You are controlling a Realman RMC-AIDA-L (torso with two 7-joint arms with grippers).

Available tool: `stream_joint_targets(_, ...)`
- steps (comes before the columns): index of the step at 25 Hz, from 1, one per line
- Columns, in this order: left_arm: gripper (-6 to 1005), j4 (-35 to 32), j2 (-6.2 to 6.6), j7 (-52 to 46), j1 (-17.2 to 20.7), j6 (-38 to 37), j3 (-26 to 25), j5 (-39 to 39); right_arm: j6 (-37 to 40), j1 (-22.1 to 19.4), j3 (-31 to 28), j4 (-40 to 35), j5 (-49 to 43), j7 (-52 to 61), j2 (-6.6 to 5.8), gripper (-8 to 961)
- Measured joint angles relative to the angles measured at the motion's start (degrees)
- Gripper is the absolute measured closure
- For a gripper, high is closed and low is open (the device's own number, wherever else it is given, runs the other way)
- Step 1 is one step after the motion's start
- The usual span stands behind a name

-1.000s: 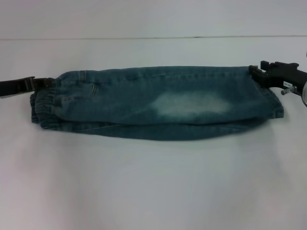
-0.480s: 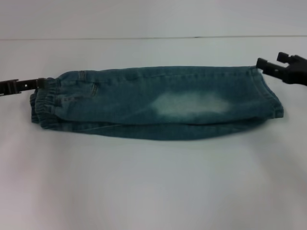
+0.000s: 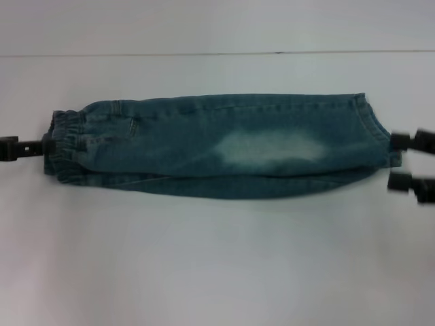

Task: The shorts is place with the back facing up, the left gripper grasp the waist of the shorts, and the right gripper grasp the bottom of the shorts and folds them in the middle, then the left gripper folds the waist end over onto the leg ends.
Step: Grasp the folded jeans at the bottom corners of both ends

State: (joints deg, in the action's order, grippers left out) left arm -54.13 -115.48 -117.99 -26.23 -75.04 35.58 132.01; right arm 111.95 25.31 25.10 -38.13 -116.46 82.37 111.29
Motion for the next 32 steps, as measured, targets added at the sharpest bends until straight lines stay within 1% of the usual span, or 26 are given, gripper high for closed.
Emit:
stream_joint_targets(2, 54, 0.66, 0.45, 1.38, 0.14, -0.60, 0.59, 0.16, 0.93, -0.76, 0.72, -1.42, -1.71, -1.13, 0.75, 8)
stream_joint_targets(6, 56, 1.59, 0.79, 3.10, 0.29, -0.32, 2.91, 0.61, 0.06, -1.42, 2.05, -1.83, -4.70, -2.70, 1.99, 8)
stream_joint_targets(8, 57, 1.63, 0.55, 3.22, 0.10, 1.13, 3.59, 1.66, -1.51, -1.34, 2.13, -1.57, -5.55, -2.80, 2.38, 8)
stream_joint_targets(10, 58, 1.66, 0.02, 3.23, -0.28, 3.20, 4.11, 3.10, -2.94, -1.06, 2.19, -1.39, -6.19, -2.82, 2.71, 8)
stream_joint_targets(14, 60, 2.91, -0.85, 3.19, -1.60, 6.74, 5.02, 6.07, -3.94, -0.53, 2.29, -1.34, -7.23, -2.83, 3.05, 8)
stream_joint_targets(18, 61, 4.96, -0.94, 3.19, -3.23, 8.04, 5.03, 7.38, -5.12, -0.45, 2.31, -1.33, -7.51, -2.83, 3.37, 9)
stream_joint_targets(28, 61, 5.59, -1.49, 3.88, -5.03, 9.48, 5.11, 7.52, -7.34, -0.56, 2.32, -1.23, -7.56, -2.91, 4.23, 9)
stream_joint_targets(32, 68, 6.36, -1.59, 4.21, -5.18, 10.35, 7.13, 7.55, -8.11, -0.78, 2.32, -1.22, -7.56, -2.92, 4.45, 9)
